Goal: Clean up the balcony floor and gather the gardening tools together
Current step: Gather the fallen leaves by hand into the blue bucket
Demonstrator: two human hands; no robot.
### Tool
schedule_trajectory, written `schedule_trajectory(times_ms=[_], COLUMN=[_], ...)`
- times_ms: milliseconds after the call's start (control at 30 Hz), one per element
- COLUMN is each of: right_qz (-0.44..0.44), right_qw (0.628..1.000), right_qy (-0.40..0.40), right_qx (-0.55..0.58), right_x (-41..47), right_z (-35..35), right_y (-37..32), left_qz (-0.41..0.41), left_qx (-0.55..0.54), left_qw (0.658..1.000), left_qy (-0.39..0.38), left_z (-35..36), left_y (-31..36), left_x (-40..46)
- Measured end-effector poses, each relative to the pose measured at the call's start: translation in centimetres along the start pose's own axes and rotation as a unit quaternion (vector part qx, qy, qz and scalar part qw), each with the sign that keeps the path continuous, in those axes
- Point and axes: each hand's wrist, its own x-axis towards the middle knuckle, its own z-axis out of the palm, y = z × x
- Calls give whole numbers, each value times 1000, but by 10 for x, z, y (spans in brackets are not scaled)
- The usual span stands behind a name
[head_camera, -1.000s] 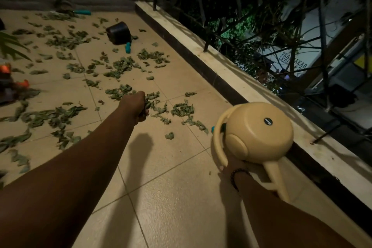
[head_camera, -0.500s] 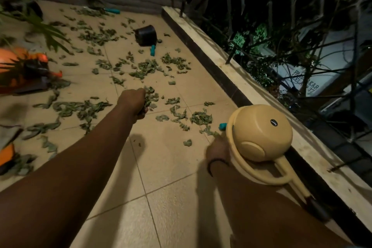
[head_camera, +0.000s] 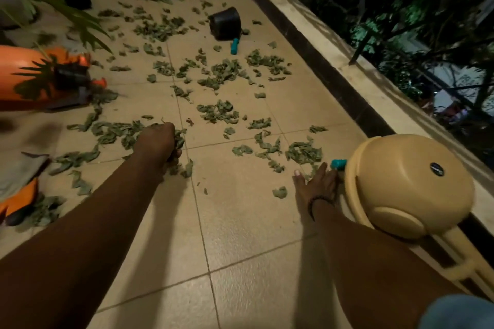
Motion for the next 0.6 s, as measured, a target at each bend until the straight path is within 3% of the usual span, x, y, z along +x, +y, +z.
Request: schedule_trajectory(times_ms=[67, 267, 433, 500, 600], right_qz=[-43, -194, -190, -260, -409], right_qw=[998, 980, 980, 961, 900], right_qy=[38, 38, 62, 60, 96], right_qx=[-19, 1, -9, -70, -116], right_x=[19, 69, -2, -51, -78], right_z=[4, -5, 44, 71, 87], right_y=[-1, -30, -41, -43, -49], left_qz=[-10, -41, -56, -59, -66], left_qx=[-5, 0, -32, -26, -43], left_qw=[1000, 997, 995, 996, 997], left_qy=[17, 70, 74, 55, 17], left_z=[-4, -15, -5, 4, 12], left_y=[-8, -29, -28, -26, -21], left_x=[13, 24, 21, 17, 6])
